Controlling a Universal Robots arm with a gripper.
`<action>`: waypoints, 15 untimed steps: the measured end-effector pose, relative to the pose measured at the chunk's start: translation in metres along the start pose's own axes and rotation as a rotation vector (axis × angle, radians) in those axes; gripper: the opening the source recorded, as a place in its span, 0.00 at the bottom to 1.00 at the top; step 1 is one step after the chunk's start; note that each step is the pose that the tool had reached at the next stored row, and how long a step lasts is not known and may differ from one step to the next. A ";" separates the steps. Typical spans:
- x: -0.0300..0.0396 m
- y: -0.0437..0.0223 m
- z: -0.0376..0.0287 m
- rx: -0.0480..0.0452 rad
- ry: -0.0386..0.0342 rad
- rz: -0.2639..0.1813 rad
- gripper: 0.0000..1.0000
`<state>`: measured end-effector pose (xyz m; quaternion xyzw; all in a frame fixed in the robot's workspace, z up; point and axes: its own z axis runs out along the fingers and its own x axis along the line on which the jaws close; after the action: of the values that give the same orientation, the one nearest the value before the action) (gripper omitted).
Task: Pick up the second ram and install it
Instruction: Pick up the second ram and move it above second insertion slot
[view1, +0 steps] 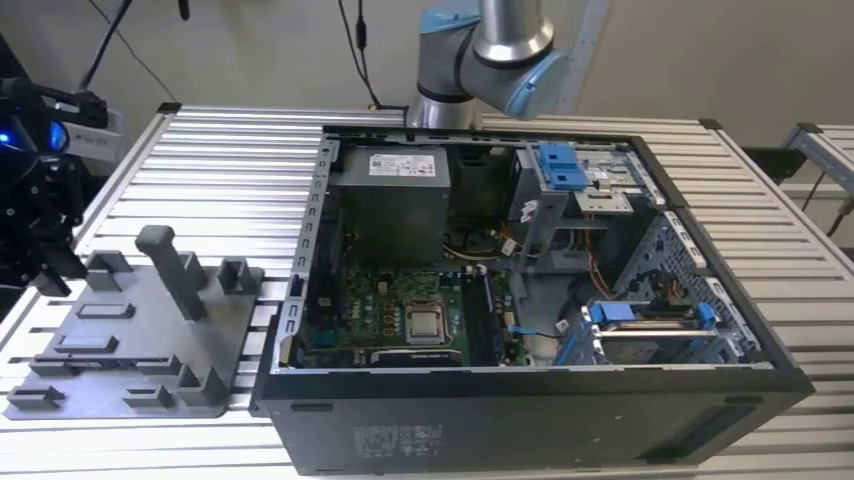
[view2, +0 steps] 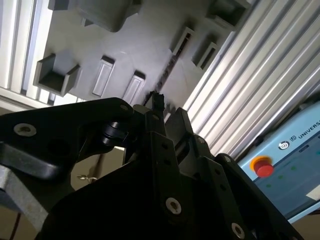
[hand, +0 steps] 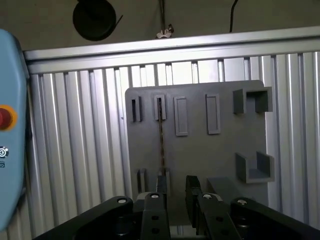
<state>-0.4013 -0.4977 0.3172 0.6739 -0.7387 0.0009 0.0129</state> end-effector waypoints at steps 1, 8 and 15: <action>0.0000 0.0000 0.0013 0.0000 0.0000 0.000 0.30; -0.0002 -0.0002 0.0088 -0.0001 0.0000 0.000 0.30; -0.0003 -0.0002 0.0162 -0.0001 0.0001 0.000 0.30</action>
<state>-0.4014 -0.4977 0.3010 0.6739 -0.7387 0.0008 0.0130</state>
